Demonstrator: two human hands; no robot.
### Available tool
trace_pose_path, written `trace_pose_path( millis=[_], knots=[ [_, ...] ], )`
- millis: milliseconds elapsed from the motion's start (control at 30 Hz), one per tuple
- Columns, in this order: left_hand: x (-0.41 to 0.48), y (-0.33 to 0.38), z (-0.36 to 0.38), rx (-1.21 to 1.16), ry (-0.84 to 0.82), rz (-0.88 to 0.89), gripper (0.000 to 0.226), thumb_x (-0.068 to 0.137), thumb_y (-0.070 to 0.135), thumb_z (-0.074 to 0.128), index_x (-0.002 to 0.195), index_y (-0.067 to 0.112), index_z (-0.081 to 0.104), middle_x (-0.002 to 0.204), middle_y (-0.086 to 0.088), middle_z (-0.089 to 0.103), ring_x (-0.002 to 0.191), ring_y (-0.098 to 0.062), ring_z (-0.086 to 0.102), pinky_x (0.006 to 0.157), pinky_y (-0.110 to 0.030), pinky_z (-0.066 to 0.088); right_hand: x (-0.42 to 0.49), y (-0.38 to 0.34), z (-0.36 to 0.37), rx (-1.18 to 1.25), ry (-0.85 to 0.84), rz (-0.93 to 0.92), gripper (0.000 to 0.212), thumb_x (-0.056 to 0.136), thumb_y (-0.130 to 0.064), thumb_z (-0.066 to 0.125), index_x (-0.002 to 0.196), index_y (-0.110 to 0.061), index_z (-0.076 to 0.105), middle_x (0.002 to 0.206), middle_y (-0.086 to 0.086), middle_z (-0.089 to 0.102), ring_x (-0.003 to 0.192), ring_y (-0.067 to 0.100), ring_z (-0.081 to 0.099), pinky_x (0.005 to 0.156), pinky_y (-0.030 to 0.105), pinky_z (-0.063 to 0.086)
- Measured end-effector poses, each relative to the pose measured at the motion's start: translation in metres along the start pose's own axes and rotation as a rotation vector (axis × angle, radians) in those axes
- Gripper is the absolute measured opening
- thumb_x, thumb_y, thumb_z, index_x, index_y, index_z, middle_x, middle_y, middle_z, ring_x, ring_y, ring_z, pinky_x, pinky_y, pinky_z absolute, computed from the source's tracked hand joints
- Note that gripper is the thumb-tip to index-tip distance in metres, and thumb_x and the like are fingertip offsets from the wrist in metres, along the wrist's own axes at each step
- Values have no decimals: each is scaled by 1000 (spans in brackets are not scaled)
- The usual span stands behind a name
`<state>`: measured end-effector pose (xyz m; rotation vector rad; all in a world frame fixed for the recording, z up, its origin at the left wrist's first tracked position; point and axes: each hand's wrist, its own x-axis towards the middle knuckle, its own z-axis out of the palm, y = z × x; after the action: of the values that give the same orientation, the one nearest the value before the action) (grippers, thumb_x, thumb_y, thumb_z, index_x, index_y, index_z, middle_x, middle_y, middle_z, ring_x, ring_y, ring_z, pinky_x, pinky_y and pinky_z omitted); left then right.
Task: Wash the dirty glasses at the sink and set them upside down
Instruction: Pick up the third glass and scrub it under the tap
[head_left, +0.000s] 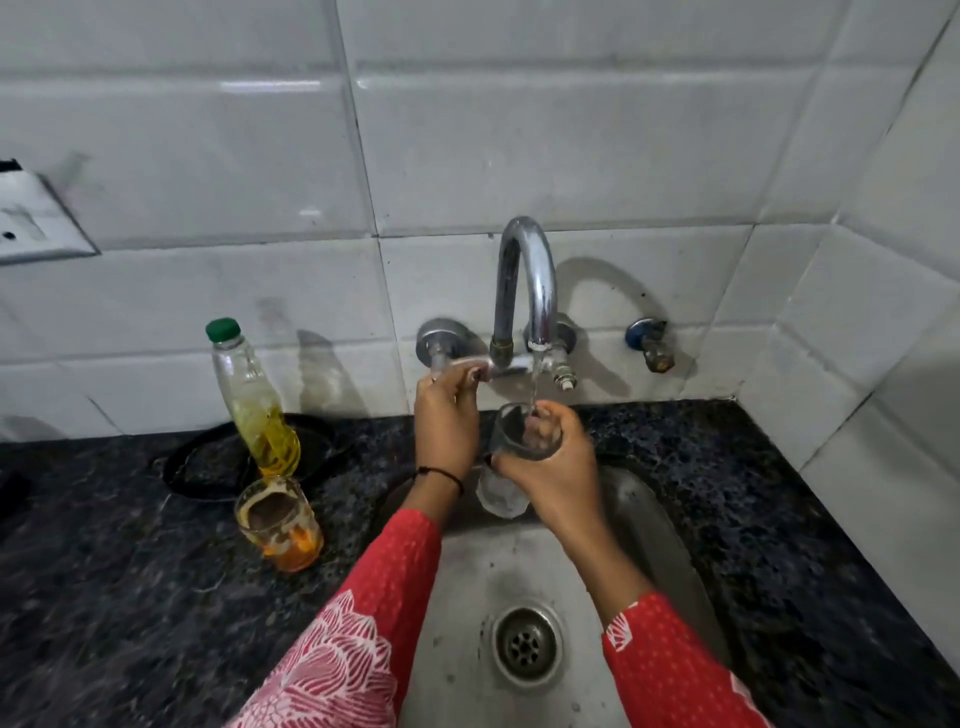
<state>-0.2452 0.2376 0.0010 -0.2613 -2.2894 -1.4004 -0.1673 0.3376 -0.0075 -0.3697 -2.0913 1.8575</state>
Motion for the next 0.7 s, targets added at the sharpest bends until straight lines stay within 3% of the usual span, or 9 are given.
trace_pose_path(
  millis=[100,167,233,300,367,467,533,633,700],
  knots=[
    [-24,-5,-5,-97,6,-96,23,95,8,49,107,10,69,110,-11,67,104,-19,61,90,-26,47,-12,0,-6,-30,-66,31,65,63,-10,84,115,-28,48,100,-12,60,94,1,59,81,19,49],
    [-47,-14,-8,-175,-17,-198,24,95,6,48,111,10,67,121,-7,63,114,-14,57,96,-23,44,-24,-2,-11,-32,-143,55,59,69,-16,81,118,-26,49,103,-10,60,93,0,58,76,15,48],
    [-71,-26,-13,-311,-55,-341,24,95,3,48,110,12,64,115,-8,66,103,-9,63,94,-26,49,-40,-4,-16,-13,-193,85,50,76,-22,76,119,-23,50,103,-11,59,92,-1,57,71,13,48],
    [-93,-33,-22,-440,-149,-468,23,94,-1,48,103,13,64,101,-4,70,87,0,66,81,-18,53,-54,-3,-19,-12,-241,154,42,79,-28,72,114,-21,51,102,-4,61,89,6,59,74,24,52],
    [-111,-35,-30,-495,-293,-553,26,91,-4,49,91,13,69,86,3,73,81,-6,67,71,-17,52,-65,1,-18,-54,-306,260,36,80,-34,70,107,-20,52,98,3,62,85,14,61,72,31,51],
    [-135,-30,-41,-524,-446,-625,25,90,-3,51,81,12,69,76,-3,70,77,-17,62,67,-21,53,-79,5,-14,16,-456,430,38,78,-41,65,102,-11,63,88,6,68,85,21,65,69,31,52],
    [-148,-26,-44,-564,-429,-701,30,94,-1,45,74,9,66,68,-2,68,69,-15,63,61,-18,52,-87,2,-15,76,-553,600,38,83,-43,60,101,-11,69,88,8,73,84,23,70,74,34,56],
    [-167,-24,-45,-614,-319,-818,42,93,0,47,59,12,68,54,2,67,54,-11,63,56,-23,51,-94,7,-23,224,-619,766,35,86,-46,58,91,-13,68,77,8,70,67,19,68,65,30,55],
    [-178,-21,-50,-598,-289,-794,34,89,-8,50,67,11,68,57,3,70,57,-10,65,53,-19,52,-97,16,-26,265,-596,791,38,86,-50,55,86,-15,67,73,7,68,64,19,64,64,30,50]
  ],
)
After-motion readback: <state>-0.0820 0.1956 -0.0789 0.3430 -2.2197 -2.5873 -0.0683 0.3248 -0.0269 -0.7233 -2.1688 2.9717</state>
